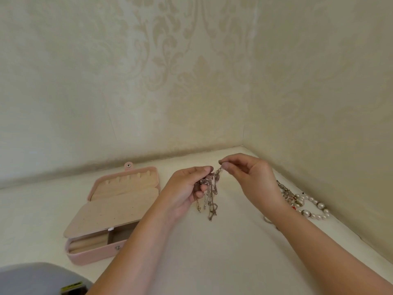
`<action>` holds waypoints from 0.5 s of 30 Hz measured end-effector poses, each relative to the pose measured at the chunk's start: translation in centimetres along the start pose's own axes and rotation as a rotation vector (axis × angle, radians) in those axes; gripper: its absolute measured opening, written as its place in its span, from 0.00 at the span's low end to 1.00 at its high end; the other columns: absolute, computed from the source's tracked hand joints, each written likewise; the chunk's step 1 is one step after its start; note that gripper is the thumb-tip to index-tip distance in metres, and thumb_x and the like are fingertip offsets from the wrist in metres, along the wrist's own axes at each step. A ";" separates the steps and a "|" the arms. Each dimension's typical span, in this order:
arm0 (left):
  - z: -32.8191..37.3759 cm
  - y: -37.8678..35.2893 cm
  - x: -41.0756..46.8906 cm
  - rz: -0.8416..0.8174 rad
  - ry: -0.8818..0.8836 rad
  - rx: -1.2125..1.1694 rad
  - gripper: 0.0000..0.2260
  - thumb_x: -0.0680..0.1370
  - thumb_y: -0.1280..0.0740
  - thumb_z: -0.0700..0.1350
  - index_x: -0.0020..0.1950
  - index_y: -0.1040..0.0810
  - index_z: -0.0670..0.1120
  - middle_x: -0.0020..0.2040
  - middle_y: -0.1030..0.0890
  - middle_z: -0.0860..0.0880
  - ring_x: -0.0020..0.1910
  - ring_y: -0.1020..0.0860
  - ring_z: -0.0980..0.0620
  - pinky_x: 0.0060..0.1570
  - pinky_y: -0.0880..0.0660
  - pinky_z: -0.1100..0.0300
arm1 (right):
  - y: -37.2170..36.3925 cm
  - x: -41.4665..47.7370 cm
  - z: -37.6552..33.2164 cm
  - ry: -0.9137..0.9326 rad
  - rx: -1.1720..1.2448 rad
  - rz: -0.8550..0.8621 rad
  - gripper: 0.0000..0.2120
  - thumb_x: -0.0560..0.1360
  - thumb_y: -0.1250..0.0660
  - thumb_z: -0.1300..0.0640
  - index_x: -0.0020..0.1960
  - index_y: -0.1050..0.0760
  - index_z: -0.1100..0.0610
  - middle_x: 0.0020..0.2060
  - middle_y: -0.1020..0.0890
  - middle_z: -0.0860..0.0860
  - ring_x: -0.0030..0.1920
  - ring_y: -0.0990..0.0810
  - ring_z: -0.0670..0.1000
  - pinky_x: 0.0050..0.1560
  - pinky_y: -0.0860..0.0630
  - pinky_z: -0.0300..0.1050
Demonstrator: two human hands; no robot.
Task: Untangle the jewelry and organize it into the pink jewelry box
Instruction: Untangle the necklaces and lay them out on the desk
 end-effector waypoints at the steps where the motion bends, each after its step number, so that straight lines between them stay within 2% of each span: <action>1: -0.1 0.0 0.0 0.016 0.003 0.002 0.04 0.76 0.33 0.39 0.47 0.21 0.39 0.30 0.22 0.51 0.21 0.29 0.59 0.19 0.35 0.70 | 0.2 0.2 0.3 -0.028 -0.019 0.020 0.05 0.74 0.31 0.59 0.43 0.19 0.50 0.41 0.16 0.43 0.43 0.20 0.37 0.45 0.28 0.26; 3: -0.1 0.1 -0.1 0.051 0.004 0.023 0.03 0.76 0.34 0.38 0.47 0.21 0.40 0.30 0.21 0.50 0.21 0.27 0.58 0.19 0.33 0.69 | 0.5 0.6 1.0 -0.101 0.016 0.020 0.05 0.76 0.33 0.59 0.43 0.21 0.52 0.43 0.16 0.44 0.45 0.21 0.37 0.47 0.29 0.27; 5: -0.3 0.4 -0.1 0.116 -0.016 0.132 0.03 0.77 0.35 0.37 0.48 0.21 0.40 0.34 0.19 0.47 0.23 0.25 0.56 0.21 0.31 0.67 | 0.4 0.8 1.4 -0.167 0.142 -0.006 0.06 0.77 0.36 0.61 0.43 0.23 0.55 0.41 0.16 0.47 0.45 0.19 0.44 0.50 0.24 0.35; 9: -0.6 0.4 -0.2 0.163 -0.052 0.211 0.06 0.78 0.38 0.34 0.53 0.24 0.40 0.39 0.18 0.44 0.24 0.23 0.55 0.22 0.29 0.66 | 0.4 0.8 1.3 -0.229 0.272 -0.044 0.07 0.79 0.39 0.61 0.44 0.24 0.58 0.32 0.17 0.50 0.39 0.18 0.49 0.51 0.21 0.43; 11: -0.5 0.5 -0.2 0.176 -0.069 0.225 0.08 0.78 0.39 0.33 0.54 0.24 0.40 0.41 0.18 0.45 0.23 0.24 0.56 0.22 0.30 0.66 | 0.8 0.8 1.2 -0.276 0.260 -0.059 0.10 0.79 0.40 0.58 0.41 0.24 0.58 0.26 0.22 0.49 0.32 0.22 0.49 0.49 0.23 0.44; 13: -0.3 0.7 0.0 0.197 -0.093 0.252 0.08 0.77 0.38 0.33 0.54 0.24 0.41 0.42 0.18 0.46 0.23 0.25 0.59 0.23 0.30 0.68 | 1.6 0.9 0.8 -0.294 0.145 -0.174 0.13 0.79 0.39 0.55 0.39 0.23 0.57 0.23 0.30 0.48 0.27 0.30 0.48 0.45 0.25 0.41; 15: -0.3 1.0 0.2 0.226 -0.125 0.283 0.08 0.76 0.36 0.34 0.52 0.23 0.43 0.41 0.17 0.49 0.25 0.25 0.61 0.26 0.30 0.69 | 2.3 0.5 -0.3 -0.283 -0.038 -0.414 0.12 0.77 0.36 0.53 0.39 0.21 0.57 0.23 0.33 0.47 0.26 0.34 0.46 0.40 0.28 0.36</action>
Point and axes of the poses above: each hand's wrist, its own x-axis towards the middle knuckle, its own y-axis out of the back of the hand, z = x × y, the point moved 4 cm from there along x, towards the middle knuckle
